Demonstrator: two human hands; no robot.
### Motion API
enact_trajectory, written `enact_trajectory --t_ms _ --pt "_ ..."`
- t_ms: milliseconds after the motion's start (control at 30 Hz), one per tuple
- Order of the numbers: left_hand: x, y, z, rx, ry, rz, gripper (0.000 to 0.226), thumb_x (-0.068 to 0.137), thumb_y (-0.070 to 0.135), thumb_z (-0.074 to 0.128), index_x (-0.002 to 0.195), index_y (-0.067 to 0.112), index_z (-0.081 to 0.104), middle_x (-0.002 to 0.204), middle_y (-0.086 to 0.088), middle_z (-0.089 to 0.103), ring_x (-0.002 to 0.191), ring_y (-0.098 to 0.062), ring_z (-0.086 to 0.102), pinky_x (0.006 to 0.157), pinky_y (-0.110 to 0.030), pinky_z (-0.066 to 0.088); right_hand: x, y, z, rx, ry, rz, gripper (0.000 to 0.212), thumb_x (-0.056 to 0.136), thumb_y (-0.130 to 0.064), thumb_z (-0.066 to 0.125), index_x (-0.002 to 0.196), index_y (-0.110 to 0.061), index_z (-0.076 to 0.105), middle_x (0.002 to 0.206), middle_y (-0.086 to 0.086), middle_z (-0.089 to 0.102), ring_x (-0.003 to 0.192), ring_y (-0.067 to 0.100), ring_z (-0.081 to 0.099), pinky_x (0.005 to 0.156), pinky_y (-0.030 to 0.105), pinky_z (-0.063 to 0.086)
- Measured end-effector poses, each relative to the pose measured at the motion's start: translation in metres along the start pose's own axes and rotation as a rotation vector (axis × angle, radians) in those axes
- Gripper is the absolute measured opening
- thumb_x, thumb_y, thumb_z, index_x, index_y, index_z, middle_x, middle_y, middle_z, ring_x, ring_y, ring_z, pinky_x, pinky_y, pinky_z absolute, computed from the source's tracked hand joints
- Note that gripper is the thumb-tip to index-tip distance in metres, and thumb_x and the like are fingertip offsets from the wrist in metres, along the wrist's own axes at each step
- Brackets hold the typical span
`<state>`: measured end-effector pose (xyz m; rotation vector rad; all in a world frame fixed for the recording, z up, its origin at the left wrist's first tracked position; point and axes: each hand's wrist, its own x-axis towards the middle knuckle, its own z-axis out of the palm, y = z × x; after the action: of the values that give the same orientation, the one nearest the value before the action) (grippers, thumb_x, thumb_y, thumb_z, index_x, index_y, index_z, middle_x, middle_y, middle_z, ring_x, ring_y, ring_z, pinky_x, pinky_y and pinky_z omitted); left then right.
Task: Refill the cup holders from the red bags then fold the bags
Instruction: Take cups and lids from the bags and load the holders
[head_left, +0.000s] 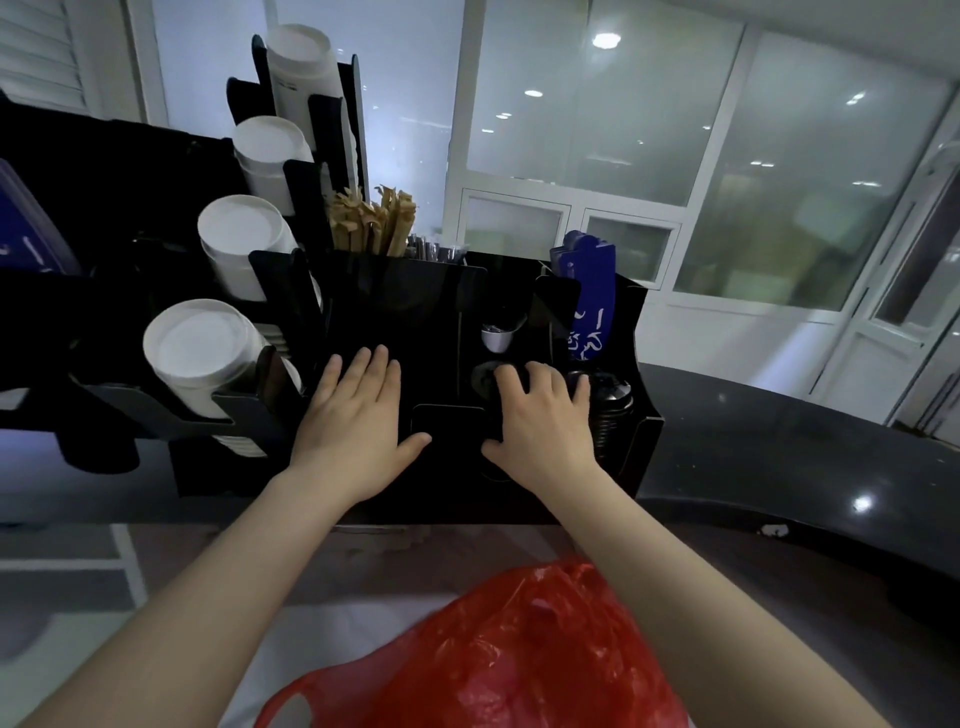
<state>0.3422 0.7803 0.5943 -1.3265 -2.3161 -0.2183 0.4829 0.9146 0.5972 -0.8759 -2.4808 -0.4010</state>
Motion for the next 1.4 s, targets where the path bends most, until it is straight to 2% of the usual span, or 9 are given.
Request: enact_trajectory --t_ms 167,233,300,433,533,700,867,1133,1400 --pt "-0.002 -0.002 -0.001 -0.004 0.002 0.027 0.087 0.090 0.064 0.033 0.151 0.009 0.005 0.160 -0.010 0.000 0.147 -0.021 -0.005 0.115 -0.039 -0.012 0.000 -0.003 -0.001 -0.211 -0.093 -0.076 0.069 0.070 -0.055 0.070 0.124 -0.017 0.049 0.130 0.012 0.041 0.131 0.036 0.028 0.103 0.075 0.002" --pt "-0.002 -0.002 -0.001 -0.004 0.004 0.030 0.086 0.090 0.063 0.034 0.151 0.009 0.005 0.160 -0.010 0.000 0.147 -0.021 -0.004 0.115 -0.039 -0.012 0.000 0.002 -0.004 -0.270 -0.090 -0.148 0.066 0.070 -0.058 0.069 0.119 -0.016 0.056 0.124 0.009 0.040 0.123 0.032 0.032 0.101 0.074 -0.009" --pt "-0.003 -0.002 0.000 0.006 0.016 0.028 0.086 0.090 0.063 0.033 0.151 0.009 0.006 0.160 -0.010 0.001 0.147 -0.021 -0.003 0.114 -0.039 -0.013 -0.001 0.007 -0.006 -0.277 -0.102 -0.216 0.071 0.074 -0.061 0.064 0.128 -0.016 0.053 0.125 0.006 0.039 0.121 0.029 0.033 0.102 0.070 -0.014" --pt "-0.003 -0.001 0.000 0.022 0.036 0.032 0.085 0.090 0.063 0.032 0.151 0.009 0.009 0.160 -0.010 0.006 0.147 -0.021 0.002 0.113 -0.039 -0.014 -0.006 0.011 -0.008 -0.133 -0.126 -0.223 0.066 0.085 -0.052 0.058 0.142 -0.024 0.040 0.132 -0.002 0.049 0.126 0.026 0.038 0.110 0.066 -0.001" --pt "-0.003 -0.001 0.001 0.027 0.036 0.036 0.084 0.090 0.063 0.033 0.150 0.009 0.012 0.159 -0.010 0.009 0.147 -0.021 0.007 0.113 -0.039 -0.014 -0.010 0.008 -0.007 -0.098 -0.100 -0.173 0.056 0.085 -0.042 0.065 0.135 -0.027 0.045 0.125 -0.005 0.058 0.121 0.025 0.045 0.111 0.064 0.005" --pt "-0.004 -0.002 0.002 0.029 0.042 0.038 0.083 0.090 0.063 0.033 0.150 0.009 0.014 0.159 -0.009 0.014 0.146 -0.020 0.011 0.112 -0.038 -0.016 -0.005 0.007 -0.014 -0.031 -0.169 -0.160 0.047 0.080 -0.037 0.071 0.121 -0.025 0.053 0.112 -0.003 0.062 0.114 0.024 0.050 0.108 0.069 0.009" --pt "-0.004 -0.002 0.002 0.028 0.057 0.049 0.083 0.089 0.063 0.034 0.150 0.010 0.016 0.159 -0.009 0.014 0.146 -0.020 0.012 0.114 -0.039 -0.013 -0.005 0.012 -0.015 0.075 -0.143 -0.105 0.036 0.082 -0.033 0.070 0.113 -0.024 0.055 0.088 -0.004 0.067 0.098 0.023 0.061 0.115 0.058 0.010" --pt "-0.005 -0.002 0.003 0.030 0.068 0.047 0.083 0.089 0.063 0.034 0.150 0.010 0.017 0.158 -0.010 0.015 0.145 -0.021 0.014 0.114 -0.038 -0.013 -0.009 0.020 -0.019 0.266 0.021 -0.037 0.036 0.083 -0.026 0.071 0.117 -0.021 0.061 0.113 -0.003 0.069 0.108 0.021 0.061 0.117 0.048 0.015" --pt "-0.011 -0.003 -0.001 0.001 0.071 0.064 0.082 0.090 0.057 0.041 0.150 0.009 0.014 0.159 -0.009 0.012 0.146 -0.021 0.007 0.115 -0.037 -0.011 -0.006 0.021 -0.034 0.348 0.175 0.000 0.035 0.082 -0.024 0.073 0.116 -0.018 0.062 0.111 -0.003 0.070 0.105 0.019 0.064 0.117 0.043 0.016"
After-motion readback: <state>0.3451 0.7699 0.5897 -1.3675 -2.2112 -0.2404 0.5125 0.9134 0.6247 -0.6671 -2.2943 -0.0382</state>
